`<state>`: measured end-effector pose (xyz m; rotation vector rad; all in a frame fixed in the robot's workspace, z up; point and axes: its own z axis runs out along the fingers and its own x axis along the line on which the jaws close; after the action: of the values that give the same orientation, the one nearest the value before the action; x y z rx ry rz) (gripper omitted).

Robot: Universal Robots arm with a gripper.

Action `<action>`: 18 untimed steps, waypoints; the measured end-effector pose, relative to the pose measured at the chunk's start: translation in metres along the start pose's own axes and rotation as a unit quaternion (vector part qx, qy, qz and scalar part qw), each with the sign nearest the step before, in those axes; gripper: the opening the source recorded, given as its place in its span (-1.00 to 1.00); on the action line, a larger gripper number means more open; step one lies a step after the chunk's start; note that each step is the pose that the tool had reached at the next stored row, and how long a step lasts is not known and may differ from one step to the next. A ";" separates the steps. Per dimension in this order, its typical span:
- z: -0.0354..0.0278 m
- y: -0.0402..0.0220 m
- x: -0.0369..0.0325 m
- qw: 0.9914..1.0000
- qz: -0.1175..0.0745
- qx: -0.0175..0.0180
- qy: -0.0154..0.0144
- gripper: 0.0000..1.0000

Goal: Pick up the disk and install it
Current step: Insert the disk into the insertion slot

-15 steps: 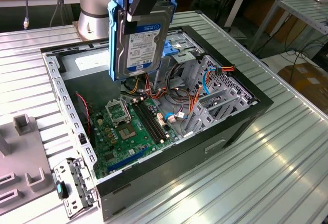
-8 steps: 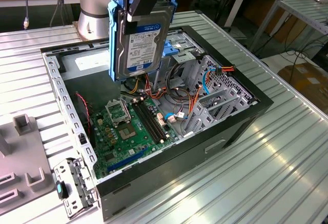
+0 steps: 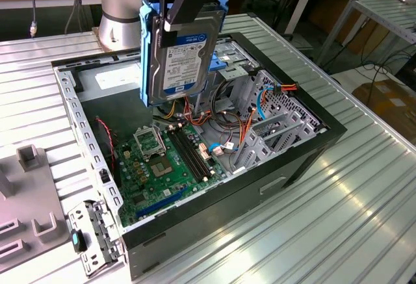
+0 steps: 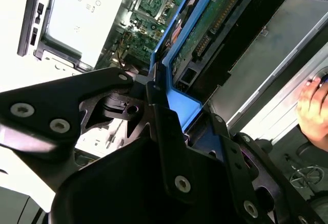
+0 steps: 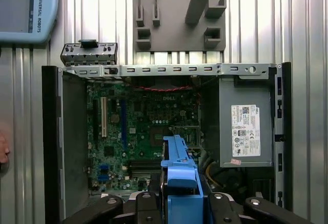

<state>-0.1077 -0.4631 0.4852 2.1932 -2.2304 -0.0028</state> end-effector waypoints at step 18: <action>0.0023 -0.0036 0.0198 1.000 0.008 0.000 0.000 -0.25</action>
<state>-0.1044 -0.4830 0.4831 2.1740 -2.2483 -0.0018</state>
